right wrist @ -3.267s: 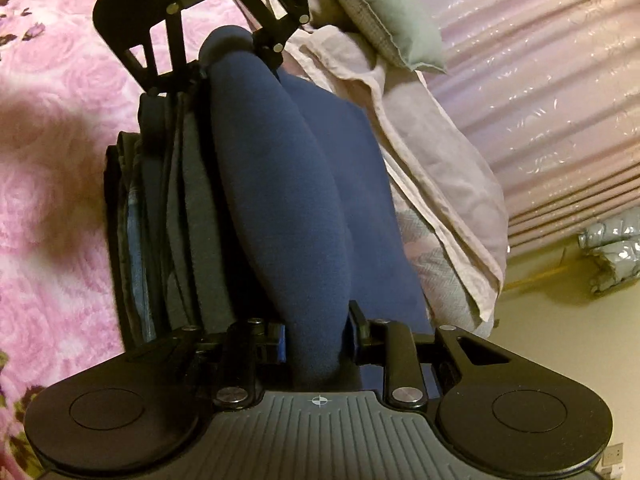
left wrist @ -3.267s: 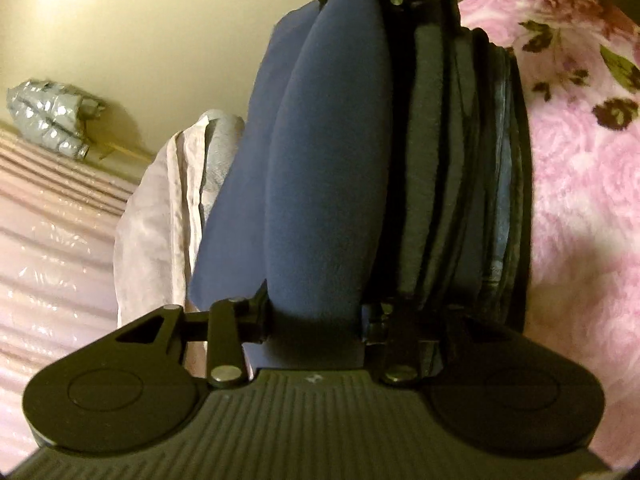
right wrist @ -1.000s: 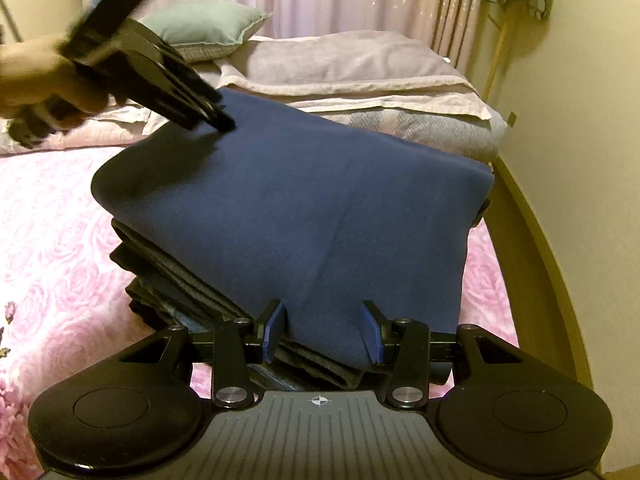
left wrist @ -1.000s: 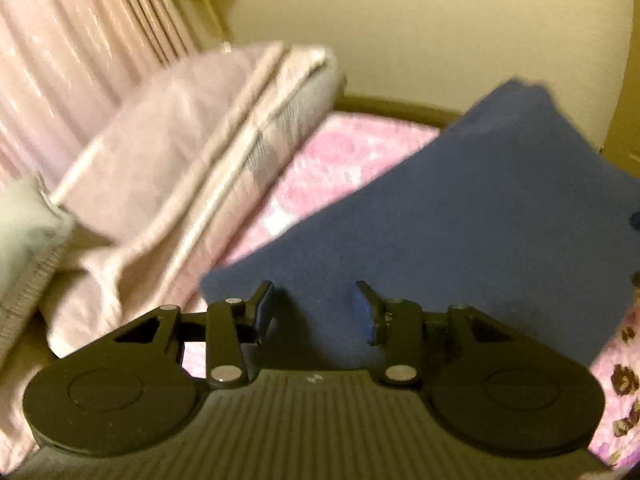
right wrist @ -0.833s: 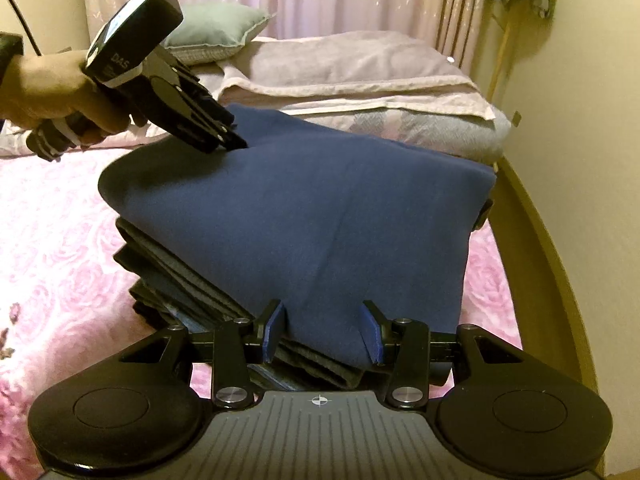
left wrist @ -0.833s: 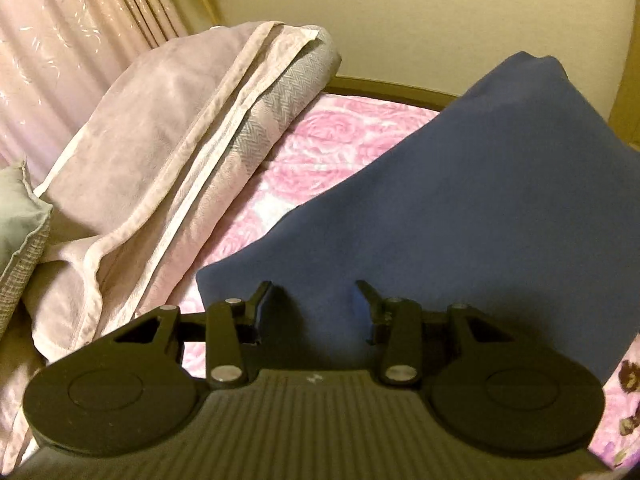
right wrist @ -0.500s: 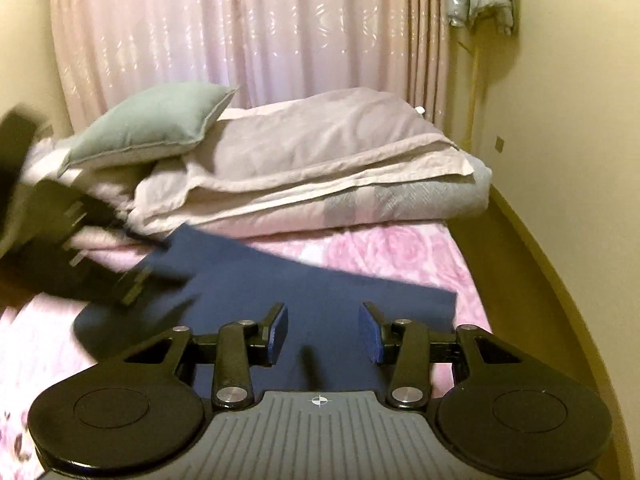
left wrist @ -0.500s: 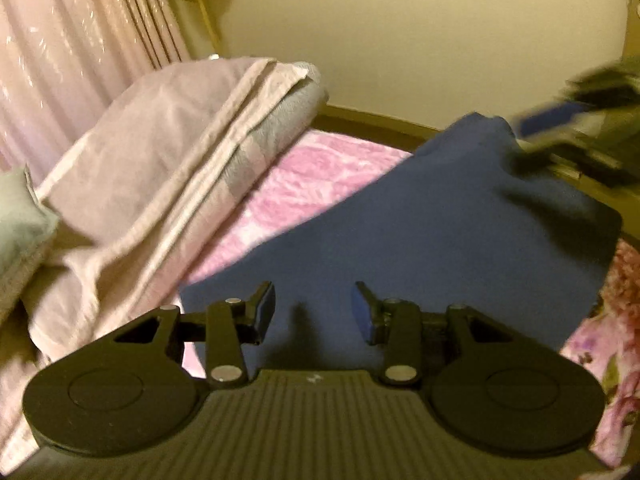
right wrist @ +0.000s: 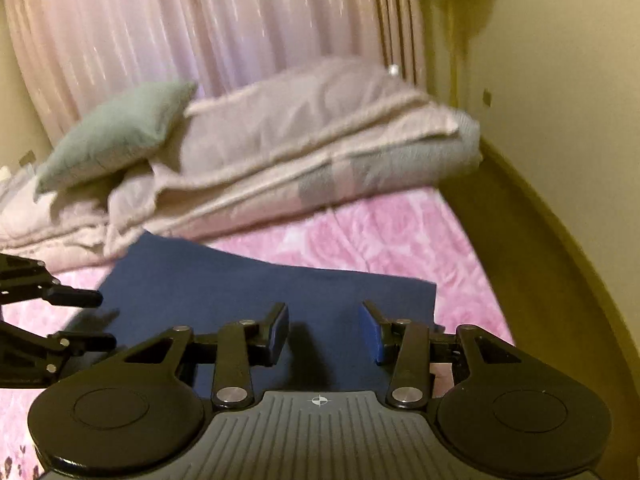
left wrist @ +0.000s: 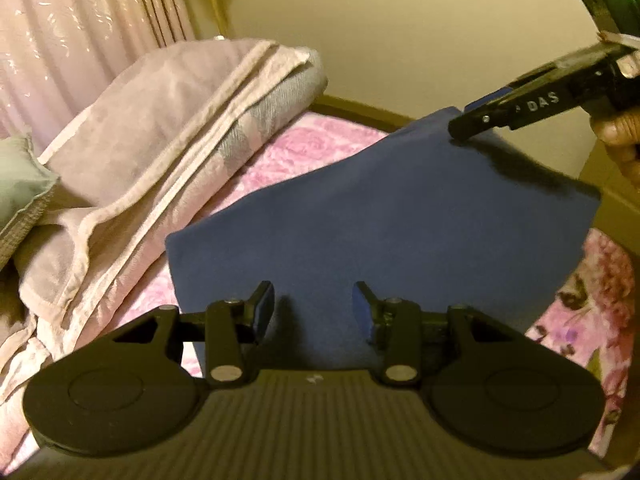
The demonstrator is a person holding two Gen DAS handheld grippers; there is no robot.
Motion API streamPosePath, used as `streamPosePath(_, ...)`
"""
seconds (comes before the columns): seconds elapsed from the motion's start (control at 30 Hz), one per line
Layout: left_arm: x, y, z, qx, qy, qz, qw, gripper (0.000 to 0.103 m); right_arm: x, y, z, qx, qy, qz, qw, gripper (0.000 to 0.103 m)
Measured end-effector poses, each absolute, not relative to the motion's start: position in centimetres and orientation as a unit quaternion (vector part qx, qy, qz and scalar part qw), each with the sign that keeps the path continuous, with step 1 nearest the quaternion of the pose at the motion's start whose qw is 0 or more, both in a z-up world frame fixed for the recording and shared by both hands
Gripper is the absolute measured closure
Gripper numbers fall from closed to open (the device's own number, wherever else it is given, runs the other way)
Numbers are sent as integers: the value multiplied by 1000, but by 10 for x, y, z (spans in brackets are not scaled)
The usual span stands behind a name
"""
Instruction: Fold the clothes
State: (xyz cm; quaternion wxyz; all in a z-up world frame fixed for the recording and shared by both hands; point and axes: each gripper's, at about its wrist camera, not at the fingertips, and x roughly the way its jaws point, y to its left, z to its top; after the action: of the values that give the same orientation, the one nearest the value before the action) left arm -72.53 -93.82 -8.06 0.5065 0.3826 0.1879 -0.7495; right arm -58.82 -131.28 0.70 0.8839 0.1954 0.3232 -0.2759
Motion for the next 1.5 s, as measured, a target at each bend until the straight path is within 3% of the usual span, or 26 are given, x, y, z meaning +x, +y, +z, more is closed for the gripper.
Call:
streamPosePath(0.27,-737,-911,-97,389,178,-754,498,64,-608,-1271,-20,231,315,-283,876,59)
streamPosePath(0.47,-728,-888,-80,385,171,-750,509,59,-626,-1250,10,240,296,-288,879,59)
streamPosePath(0.63,-725,-878,-100,411,190,-736,503,59,-626,-1227,-12,255,337,-277,863,59)
streamPosePath(0.77,-718,-864,-92,401,198,-733,512,59,-632,-1217,4,246,326,-288,866,59)
streamPosePath(0.8,-715,-858,-90,398,204,-731,516,59,-634,-1211,9,237,328,-291,867,51)
streamPosePath(0.83,-712,-851,-88,396,209,-727,520,59,-636,-1205,12,231,329,-294,867,28)
streamPosePath(0.87,-709,-845,-86,394,215,-724,524,58,-639,-1198,15,229,329,-299,866,19)
streamPosePath(1.03,-705,-808,-75,393,214,-701,556,39,-650,-1153,23,237,350,-307,853,16)
streamPosePath(1.1,-703,-795,-69,380,219,-694,570,20,-652,-1134,26,243,358,-315,845,16)
streamPosePath(1.2,-698,-778,-58,358,232,-696,577,5,-656,-1105,35,249,362,-341,831,14)
streamPosePath(1.3,-694,-759,-46,344,240,-704,573,2,-658,-1074,51,256,352,-381,816,3)
streamPosePath(1.5,-674,-718,-21,307,249,-705,589,2,-655,-1020,76,251,338,-414,807,2)
